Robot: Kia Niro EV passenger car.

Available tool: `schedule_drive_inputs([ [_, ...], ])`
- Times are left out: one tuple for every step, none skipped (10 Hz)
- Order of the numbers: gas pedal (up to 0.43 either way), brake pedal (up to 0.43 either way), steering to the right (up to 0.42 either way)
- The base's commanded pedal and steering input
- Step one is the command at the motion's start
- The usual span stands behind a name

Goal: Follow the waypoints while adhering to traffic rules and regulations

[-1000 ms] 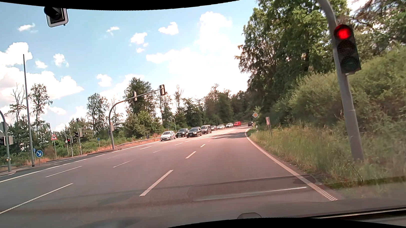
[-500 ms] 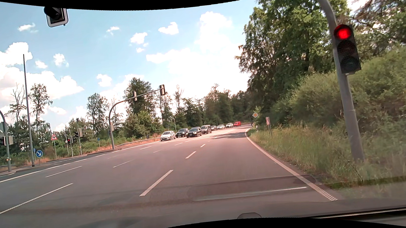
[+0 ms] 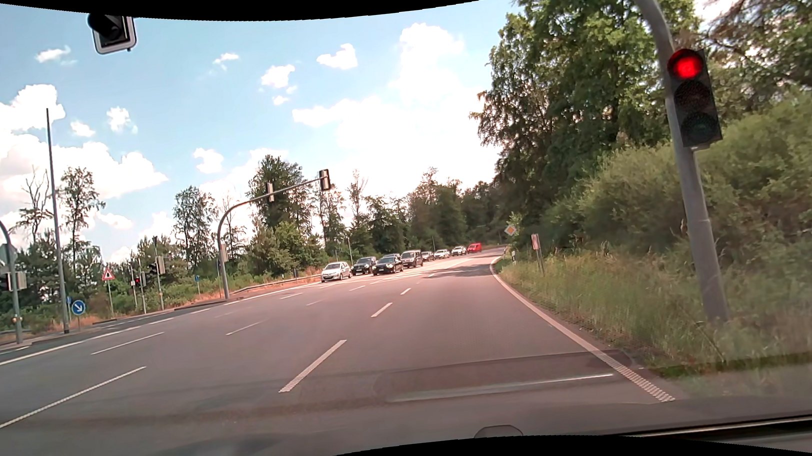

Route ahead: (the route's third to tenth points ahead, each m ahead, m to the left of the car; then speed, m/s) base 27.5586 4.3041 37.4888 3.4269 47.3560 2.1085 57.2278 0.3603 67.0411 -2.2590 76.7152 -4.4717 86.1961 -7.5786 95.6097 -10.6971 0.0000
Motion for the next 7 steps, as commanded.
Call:
schedule_drive_inputs([
  [0.0, 0.287, 0.018],
  [0.0, 0.287, 0.018],
  [0.0, 0.287, 0.018],
  [0.0, 0.287, 0.018],
  [0.0, 0.287, 0.018],
  [0.0, 0.287, 0.018],
  [0.0, 0.28, 0.018],
])
